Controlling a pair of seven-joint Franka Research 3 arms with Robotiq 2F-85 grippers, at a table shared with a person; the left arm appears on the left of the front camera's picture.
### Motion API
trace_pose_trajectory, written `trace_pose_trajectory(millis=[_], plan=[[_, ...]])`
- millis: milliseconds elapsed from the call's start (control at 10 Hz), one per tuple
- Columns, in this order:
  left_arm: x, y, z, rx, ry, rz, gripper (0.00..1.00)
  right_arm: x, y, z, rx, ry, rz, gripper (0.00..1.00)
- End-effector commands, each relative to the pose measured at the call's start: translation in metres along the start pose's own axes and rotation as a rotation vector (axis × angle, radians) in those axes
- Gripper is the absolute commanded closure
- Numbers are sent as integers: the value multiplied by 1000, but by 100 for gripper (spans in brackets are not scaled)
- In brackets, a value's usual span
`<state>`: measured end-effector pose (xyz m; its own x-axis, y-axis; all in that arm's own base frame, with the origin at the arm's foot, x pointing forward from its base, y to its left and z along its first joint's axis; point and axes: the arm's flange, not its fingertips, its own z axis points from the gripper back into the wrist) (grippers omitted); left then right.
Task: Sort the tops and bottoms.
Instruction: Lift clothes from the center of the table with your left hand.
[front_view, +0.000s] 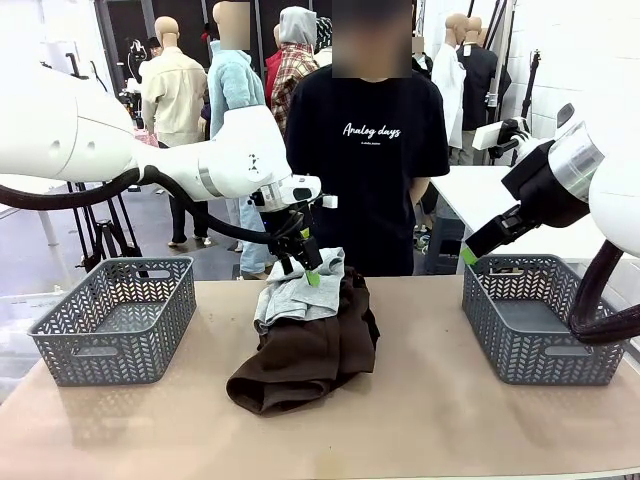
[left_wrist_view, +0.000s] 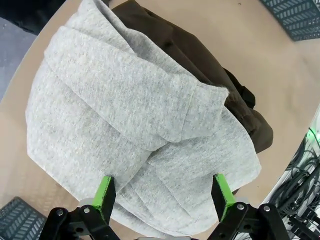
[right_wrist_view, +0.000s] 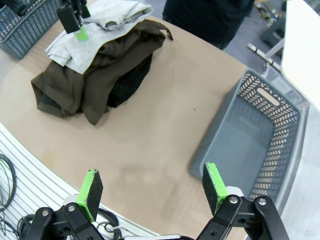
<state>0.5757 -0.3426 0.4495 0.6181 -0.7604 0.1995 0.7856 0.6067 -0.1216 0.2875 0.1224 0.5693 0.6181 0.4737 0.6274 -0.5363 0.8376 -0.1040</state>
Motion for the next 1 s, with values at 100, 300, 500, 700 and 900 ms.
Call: trace_pose_trajectory(millis=[100,300,500,700,900], plan=[[-5,-17,-10,49,12,-41,18,1,-2,-3,-2,-3,3,0],[-6,-19,-8,56,1,-42,51,1,-2,-3,-2,-3,3,0],[-11,-24,-5,54,13,-23,84,1,-2,-3,-2,-3,3,0],[-12,-27,1,74,18,-17,100,1,-2,-3,-2,-3,3,0],[-13,-25,4,43,15,24,100,1,-2,-3,-2,-3,3,0]])
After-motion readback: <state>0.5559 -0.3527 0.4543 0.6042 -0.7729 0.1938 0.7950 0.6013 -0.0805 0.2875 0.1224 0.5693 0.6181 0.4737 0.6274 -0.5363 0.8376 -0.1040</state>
